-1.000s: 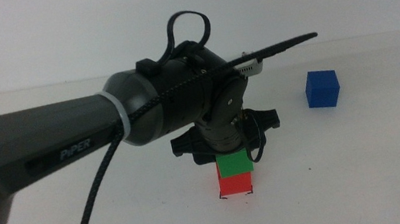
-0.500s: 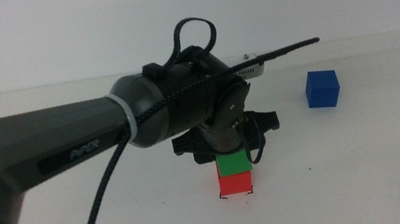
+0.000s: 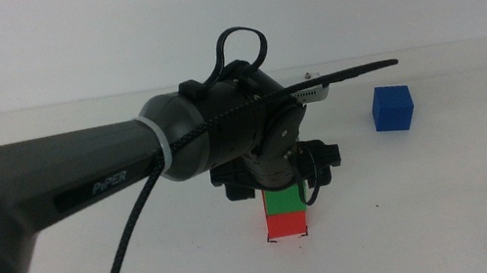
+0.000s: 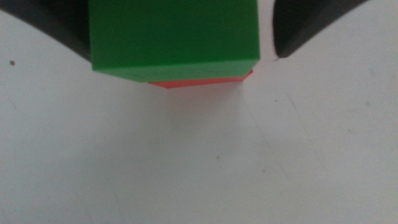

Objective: Stack red cubes first, then green, then blue cubes in a specific spot.

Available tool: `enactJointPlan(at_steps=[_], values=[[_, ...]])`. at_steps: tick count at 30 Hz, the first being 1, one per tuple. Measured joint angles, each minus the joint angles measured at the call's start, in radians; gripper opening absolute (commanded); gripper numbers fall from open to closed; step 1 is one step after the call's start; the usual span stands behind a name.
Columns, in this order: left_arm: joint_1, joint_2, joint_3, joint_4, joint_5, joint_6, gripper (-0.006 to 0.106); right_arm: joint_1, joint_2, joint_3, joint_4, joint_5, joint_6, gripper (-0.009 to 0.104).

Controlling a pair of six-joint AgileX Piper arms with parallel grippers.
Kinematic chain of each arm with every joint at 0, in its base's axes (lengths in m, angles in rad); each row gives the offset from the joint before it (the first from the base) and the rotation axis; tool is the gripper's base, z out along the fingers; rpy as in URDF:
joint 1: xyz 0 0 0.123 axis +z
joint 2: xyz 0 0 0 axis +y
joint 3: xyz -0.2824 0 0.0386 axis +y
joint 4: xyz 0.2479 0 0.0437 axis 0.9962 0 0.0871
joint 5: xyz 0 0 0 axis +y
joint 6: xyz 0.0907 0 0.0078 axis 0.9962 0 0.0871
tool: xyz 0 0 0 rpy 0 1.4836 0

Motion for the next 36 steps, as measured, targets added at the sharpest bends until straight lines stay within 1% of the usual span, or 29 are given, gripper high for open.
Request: enactJointPlan(at_steps=[3, 6, 9, 12, 16, 18, 22, 25, 31, 36], values=[[0.000, -0.038, 0.000, 0.000, 0.015, 0.053, 0.094, 0.000, 0.000, 0.000, 0.000, 0.000, 0.000, 0.093], [0.000, -0.137, 0.000, 0.000, 0.051, 0.152, 0.094, 0.000, 0.000, 0.000, 0.000, 0.000, 0.000, 0.093], [0.000, -0.289, -0.002, 0.000, 0.123, 0.268, 0.094, 0.000, 0.000, 0.000, 0.000, 0.000, 0.000, 0.093], [0.000, -0.483, 0.017, 0.002, 0.165, 0.430, 0.094, 0.000, 0.000, 0.000, 0.000, 0.000, 0.000, 0.093], [0.000, -0.765, 0.165, 0.004, 0.165, 0.591, 0.094, 0.000, 0.000, 0.000, 0.000, 0.000, 0.000, 0.093], [0.000, -0.889, 0.251, -0.011, 0.144, 0.652, 0.094, 0.000, 0.000, 0.000, 0.000, 0.000, 0.000, 0.093], [0.000, -1.091, 0.358, -0.077, 0.109, 0.690, 0.094, 0.000, 0.000, 0.000, 0.000, 0.000, 0.000, 0.093], [0.000, -1.176, 0.370, -0.099, 0.111, 0.697, 0.094, 0.000, 0.000, 0.000, 0.000, 0.000, 0.000, 0.093], [0.000, -1.228, 0.374, -0.109, 0.111, 0.697, 0.094, 0.000, 0.000, 0.000, 0.000, 0.000, 0.000, 0.093], [0.000, -1.228, 0.376, -0.142, 0.111, 0.697, 0.094, 0.000, 0.000, 0.000, 0.000, 0.000, 0.000, 0.093]])
